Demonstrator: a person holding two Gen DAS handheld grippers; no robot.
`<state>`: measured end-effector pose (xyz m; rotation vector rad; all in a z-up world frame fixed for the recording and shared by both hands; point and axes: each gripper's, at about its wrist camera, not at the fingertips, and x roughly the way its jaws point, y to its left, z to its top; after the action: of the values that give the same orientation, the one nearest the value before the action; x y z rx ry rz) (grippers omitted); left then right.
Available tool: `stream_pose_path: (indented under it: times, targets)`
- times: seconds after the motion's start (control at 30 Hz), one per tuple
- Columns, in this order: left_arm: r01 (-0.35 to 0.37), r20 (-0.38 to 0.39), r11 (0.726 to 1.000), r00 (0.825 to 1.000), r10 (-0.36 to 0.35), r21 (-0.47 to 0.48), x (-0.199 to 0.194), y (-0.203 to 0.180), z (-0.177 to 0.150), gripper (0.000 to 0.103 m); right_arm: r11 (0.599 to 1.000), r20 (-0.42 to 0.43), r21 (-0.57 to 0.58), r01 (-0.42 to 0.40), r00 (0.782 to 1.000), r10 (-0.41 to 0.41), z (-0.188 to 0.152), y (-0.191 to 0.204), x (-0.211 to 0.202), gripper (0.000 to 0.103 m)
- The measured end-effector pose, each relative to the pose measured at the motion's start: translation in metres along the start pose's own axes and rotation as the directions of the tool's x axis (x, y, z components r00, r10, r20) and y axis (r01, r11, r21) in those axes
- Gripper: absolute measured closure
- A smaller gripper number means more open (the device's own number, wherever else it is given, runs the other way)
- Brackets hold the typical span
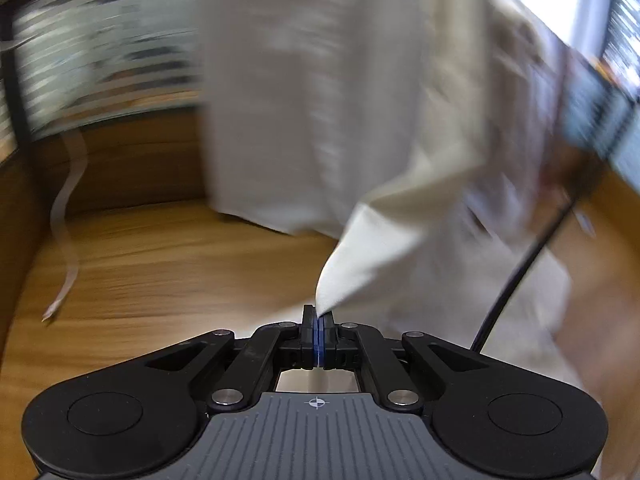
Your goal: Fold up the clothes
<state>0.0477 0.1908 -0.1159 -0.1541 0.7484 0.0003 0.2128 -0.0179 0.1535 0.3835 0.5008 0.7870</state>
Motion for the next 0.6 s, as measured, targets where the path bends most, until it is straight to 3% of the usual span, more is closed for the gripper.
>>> stream_pose_path:
  times: [0.1,0.3,0.6]
  targets:
    - [-0.073,0.010,0.991,0.997,0.074,-0.112,0.004,0.039,0.015,0.100,0.997,-0.059,-0.053,-0.052,0.997,0.049,-0.002,0.023,0.042,0.101]
    - [-0.191,-0.007,0.964,0.981,0.193,-0.185,0.034,0.088,0.030,0.100,0.979,-0.198,-0.147,-0.143,0.974,0.113,-0.019,0.064,0.129,0.101]
    - [-0.267,-0.101,0.927,0.963,0.248,-0.263,0.076,0.143,0.043,0.100,0.932,-0.451,-0.314,-0.182,0.892,0.022,-0.118,0.072,0.232,0.101]
